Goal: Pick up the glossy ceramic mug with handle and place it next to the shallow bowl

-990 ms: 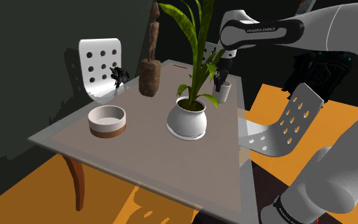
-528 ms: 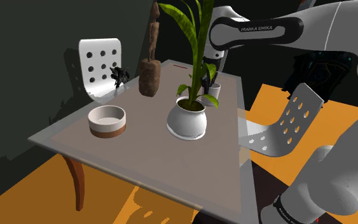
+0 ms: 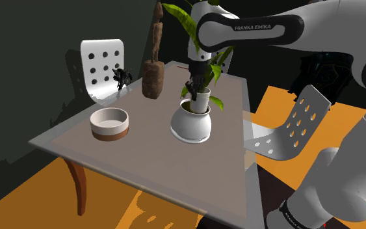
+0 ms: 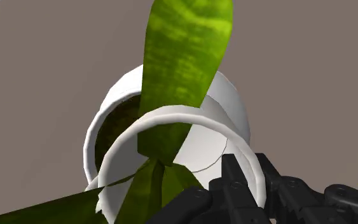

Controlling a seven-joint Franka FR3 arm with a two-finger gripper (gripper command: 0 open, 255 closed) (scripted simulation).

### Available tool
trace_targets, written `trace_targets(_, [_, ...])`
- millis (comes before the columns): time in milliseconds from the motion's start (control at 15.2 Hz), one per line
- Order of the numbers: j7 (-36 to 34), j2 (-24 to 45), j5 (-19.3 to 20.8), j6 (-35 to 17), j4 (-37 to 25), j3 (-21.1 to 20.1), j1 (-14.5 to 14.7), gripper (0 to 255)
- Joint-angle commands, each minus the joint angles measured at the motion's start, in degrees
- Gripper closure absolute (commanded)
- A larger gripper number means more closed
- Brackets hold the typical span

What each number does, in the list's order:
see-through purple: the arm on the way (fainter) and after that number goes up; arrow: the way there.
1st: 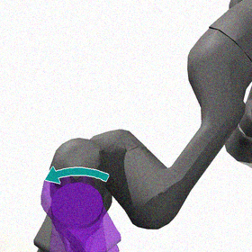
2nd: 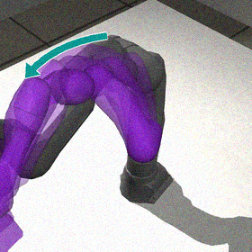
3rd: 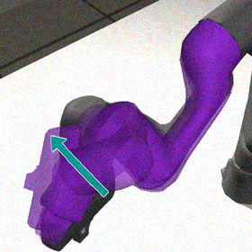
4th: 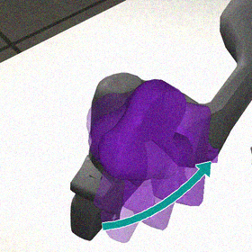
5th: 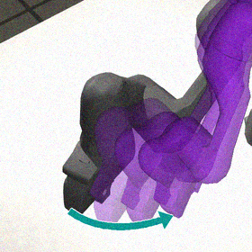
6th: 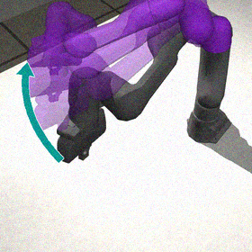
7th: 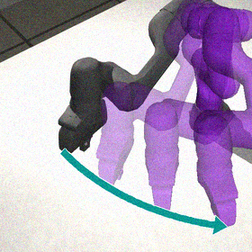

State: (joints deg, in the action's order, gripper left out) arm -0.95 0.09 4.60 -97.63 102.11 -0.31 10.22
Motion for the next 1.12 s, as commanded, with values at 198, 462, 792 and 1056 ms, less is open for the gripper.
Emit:
trace_targets(198, [-6.3, 4.4, -0.3, 1.4, -5.3, -3.1, 3.3, 255])
trace_targets(462, [-11.1, 8.7, -0.2, 3.1, -11.0, -5.3, 6.1, 255])
trace_targets(792, [-16.9, 15.5, 0.5, 6.1, -20.4, -7.6, 9.9, 255])
trace_targets(1056, [-21.1, 22.4, 1.4, 9.6, -30.4, -8.9, 13.4, 255])
